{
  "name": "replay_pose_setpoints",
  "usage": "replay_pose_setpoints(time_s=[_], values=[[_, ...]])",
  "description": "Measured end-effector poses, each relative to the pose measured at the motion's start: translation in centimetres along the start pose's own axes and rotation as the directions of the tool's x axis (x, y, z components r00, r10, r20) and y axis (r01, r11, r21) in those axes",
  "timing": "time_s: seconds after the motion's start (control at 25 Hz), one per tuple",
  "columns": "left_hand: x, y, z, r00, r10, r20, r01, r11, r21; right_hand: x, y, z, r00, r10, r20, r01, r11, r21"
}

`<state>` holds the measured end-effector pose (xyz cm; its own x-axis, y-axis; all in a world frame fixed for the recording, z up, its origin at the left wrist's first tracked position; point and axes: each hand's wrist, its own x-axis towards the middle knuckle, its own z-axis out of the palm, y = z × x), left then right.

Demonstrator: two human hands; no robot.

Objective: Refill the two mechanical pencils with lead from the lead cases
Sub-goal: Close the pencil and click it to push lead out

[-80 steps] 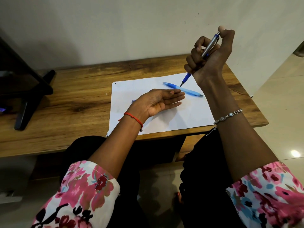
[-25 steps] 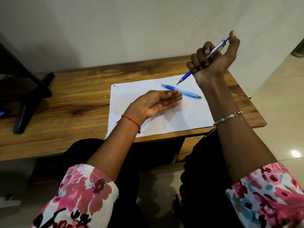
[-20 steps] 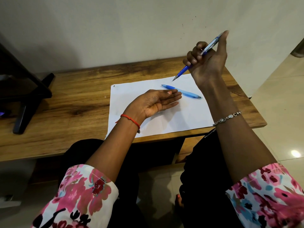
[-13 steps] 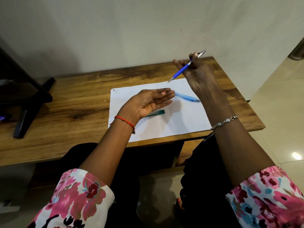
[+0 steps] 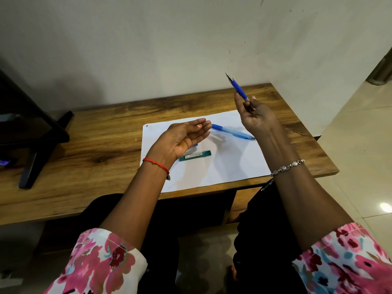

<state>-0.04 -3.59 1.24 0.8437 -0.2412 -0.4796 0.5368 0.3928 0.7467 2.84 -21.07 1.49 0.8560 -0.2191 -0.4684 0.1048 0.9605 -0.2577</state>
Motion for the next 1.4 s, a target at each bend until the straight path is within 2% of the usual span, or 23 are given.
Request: replay_pose_setpoints(time_s=[0.16,0.24,0.28,0.36,0.44,0.48,0.56,0.64,0.72,0.76,0.8,0.92,0.96,1.0,1.12,1.4], values=[[0.0,-0.1,0.1,1.000,-0.005,-0.011,0.005,1.000,-0.001,-0.8,0.2,0.1,0.998,-0.055,0.024,0.057,0.997,-0.061],[-0.2,-0.1,0.1,1.000,-0.007,-0.027,0.008,1.000,0.004,-1.1,0.4,0.4,0.971,-0.228,0.069,0.238,0.942,-0.238],[-0.2,0.0,0.2,0.999,-0.007,-0.040,0.007,1.000,0.006,-1.3,0.4,0.6,0.926,-0.353,0.133,0.376,0.842,-0.386],[-0.2,0.0,0.2,0.997,0.010,-0.073,-0.010,1.000,-0.003,-1.6,0.7,0.9,0.776,-0.517,0.360,0.620,0.523,-0.585],[-0.1,0.1,0.1,0.992,0.036,-0.123,-0.035,0.999,0.006,-1.6,1.3,0.8,0.634,-0.526,0.567,0.752,0.248,-0.611],[0.0,0.2,0.1,0.989,0.043,-0.143,-0.041,0.999,0.018,-1.4,1.5,0.7,0.584,-0.509,0.633,0.783,0.146,-0.605],[-0.1,0.2,0.2,0.987,0.047,-0.152,-0.042,0.998,0.036,-1.1,1.9,0.4,0.539,-0.466,0.702,0.804,0.035,-0.594],[-0.2,0.2,0.2,0.987,0.041,-0.156,-0.033,0.998,0.053,-1.1,2.2,0.3,0.530,-0.433,0.729,0.808,-0.003,-0.589],[-0.2,0.1,0.3,0.988,0.036,-0.152,-0.026,0.997,0.069,-1.4,2.2,0.4,0.545,-0.413,0.730,0.806,0.018,-0.591],[-0.2,0.1,0.3,0.988,0.035,-0.149,-0.025,0.997,0.074,-1.5,2.1,0.4,0.577,-0.402,0.711,0.795,0.077,-0.602],[-0.1,0.0,0.2,0.989,0.036,-0.144,-0.025,0.997,0.076,-1.7,2.0,0.5,0.629,-0.386,0.675,0.768,0.175,-0.616],[-0.1,-0.3,0.2,0.993,0.021,-0.115,-0.010,0.995,0.096,-2.0,1.6,0.9,0.821,-0.231,0.523,0.542,0.605,-0.583],[-0.2,-0.5,0.3,0.995,0.003,-0.100,0.009,0.993,0.116,-2.2,1.4,1.0,0.857,-0.157,0.490,0.442,0.712,-0.545],[-0.3,-0.6,0.5,0.996,-0.019,-0.087,0.032,0.990,0.141,-2.3,1.2,1.0,0.879,-0.090,0.468,0.357,0.776,-0.521],[-0.4,-1.0,1.0,0.995,-0.081,-0.058,0.091,0.974,0.209,-2.8,0.7,1.1,0.894,0.015,0.448,0.247,0.817,-0.521],[-0.3,-1.3,1.1,0.993,-0.109,-0.047,0.118,0.956,0.270,-3.4,0.3,1.0,0.893,0.040,0.447,0.186,0.873,-0.450]])
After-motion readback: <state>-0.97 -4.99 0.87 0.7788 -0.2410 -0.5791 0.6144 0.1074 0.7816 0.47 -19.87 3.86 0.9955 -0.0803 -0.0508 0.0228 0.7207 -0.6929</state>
